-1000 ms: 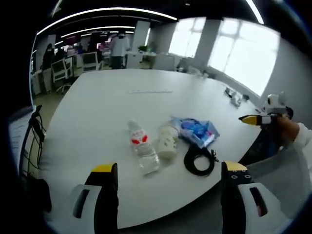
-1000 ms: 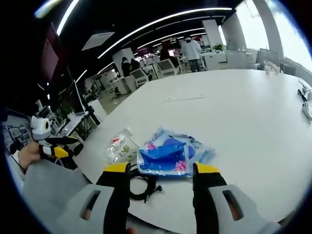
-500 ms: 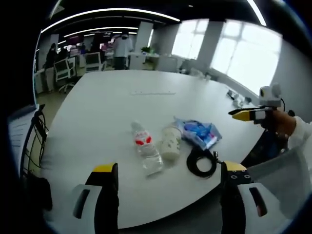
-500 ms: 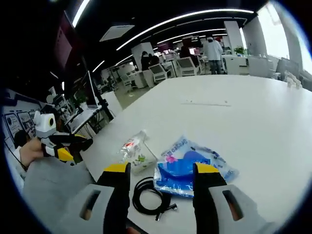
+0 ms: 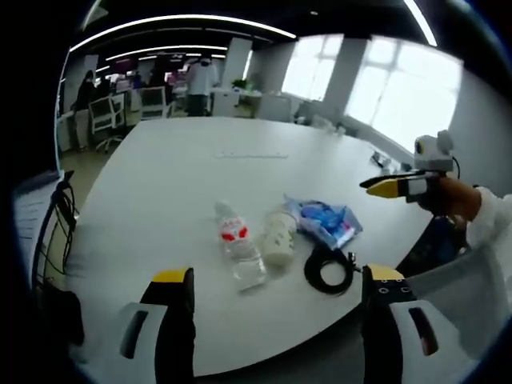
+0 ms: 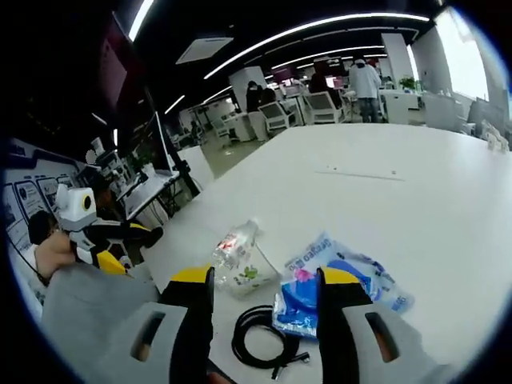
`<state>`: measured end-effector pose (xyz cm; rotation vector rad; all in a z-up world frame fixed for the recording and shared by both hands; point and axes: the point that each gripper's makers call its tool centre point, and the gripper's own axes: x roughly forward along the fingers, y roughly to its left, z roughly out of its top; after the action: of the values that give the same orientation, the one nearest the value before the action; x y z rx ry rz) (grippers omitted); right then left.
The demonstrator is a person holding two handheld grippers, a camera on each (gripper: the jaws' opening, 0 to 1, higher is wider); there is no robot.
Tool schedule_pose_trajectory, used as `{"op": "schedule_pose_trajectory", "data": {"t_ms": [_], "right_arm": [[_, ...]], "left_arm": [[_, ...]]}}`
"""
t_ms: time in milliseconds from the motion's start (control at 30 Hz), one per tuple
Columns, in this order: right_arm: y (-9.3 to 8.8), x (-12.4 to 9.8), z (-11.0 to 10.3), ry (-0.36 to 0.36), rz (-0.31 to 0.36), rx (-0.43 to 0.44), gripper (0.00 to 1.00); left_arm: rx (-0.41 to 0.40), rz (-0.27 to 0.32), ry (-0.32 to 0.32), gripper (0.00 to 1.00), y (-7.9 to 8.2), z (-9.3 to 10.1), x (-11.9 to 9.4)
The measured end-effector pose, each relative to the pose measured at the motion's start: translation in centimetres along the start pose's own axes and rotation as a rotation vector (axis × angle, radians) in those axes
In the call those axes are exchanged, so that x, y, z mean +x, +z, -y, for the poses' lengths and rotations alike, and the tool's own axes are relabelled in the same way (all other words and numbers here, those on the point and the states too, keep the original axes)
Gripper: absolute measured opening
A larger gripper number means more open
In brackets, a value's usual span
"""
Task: Arrange the tabletop items into an orderly group along one side of the table until the central work area is clear of visible clutter.
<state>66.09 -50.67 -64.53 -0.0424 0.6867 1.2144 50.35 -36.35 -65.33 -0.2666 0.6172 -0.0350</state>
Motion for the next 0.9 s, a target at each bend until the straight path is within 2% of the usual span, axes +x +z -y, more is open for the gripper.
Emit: {"op": "schedule_pose_trajectory", "data": {"t_ms": [200, 433, 667, 900], "right_arm": [[0.7, 1.7, -1.2, 0.044, -0.024, -0.058, 0.48], [0.6, 3.8, -2.9, 0.102, -0.071, -0.091, 0.48], [0.3, 5.5, -3.3, 0.130, -0.107, -0.105, 0.48], [0.1, 7.4, -2.6, 0.149, -0.131, -0.079, 0.48]], "left_arm": [[-0.006, 0.010, -0.001, 0.83, 0.2, 0.0, -0.1], [-0.007, 0.009, 0.005, 0.83, 0.1, -0.2, -0.1], [-0.013, 0.004, 0.007, 0.83, 0.0, -0.2, -0.1], [-0.013, 0.002, 0.012, 0.83, -0.1, -0.2, -0.2]]}}
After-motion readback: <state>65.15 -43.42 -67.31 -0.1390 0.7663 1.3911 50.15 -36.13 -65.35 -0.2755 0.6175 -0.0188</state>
